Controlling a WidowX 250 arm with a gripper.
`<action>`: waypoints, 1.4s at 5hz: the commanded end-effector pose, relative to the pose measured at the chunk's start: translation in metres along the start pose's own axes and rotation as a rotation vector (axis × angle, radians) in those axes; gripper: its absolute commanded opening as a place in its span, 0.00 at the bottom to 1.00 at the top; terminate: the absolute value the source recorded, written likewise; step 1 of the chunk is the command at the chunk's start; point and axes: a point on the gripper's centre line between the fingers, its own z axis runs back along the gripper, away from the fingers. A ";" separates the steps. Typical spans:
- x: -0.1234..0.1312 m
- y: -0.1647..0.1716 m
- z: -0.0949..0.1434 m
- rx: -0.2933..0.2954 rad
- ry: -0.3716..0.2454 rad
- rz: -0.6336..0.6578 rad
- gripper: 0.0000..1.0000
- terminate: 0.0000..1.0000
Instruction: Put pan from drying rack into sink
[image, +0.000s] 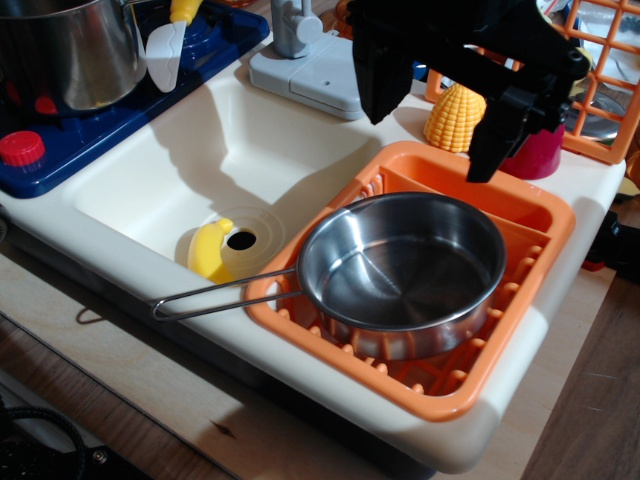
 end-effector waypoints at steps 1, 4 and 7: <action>0.000 0.000 0.000 0.000 0.000 0.000 1.00 0.00; 0.003 -0.044 0.008 -0.018 -0.030 0.115 1.00 0.00; -0.005 -0.060 -0.015 -0.108 -0.027 0.218 1.00 0.00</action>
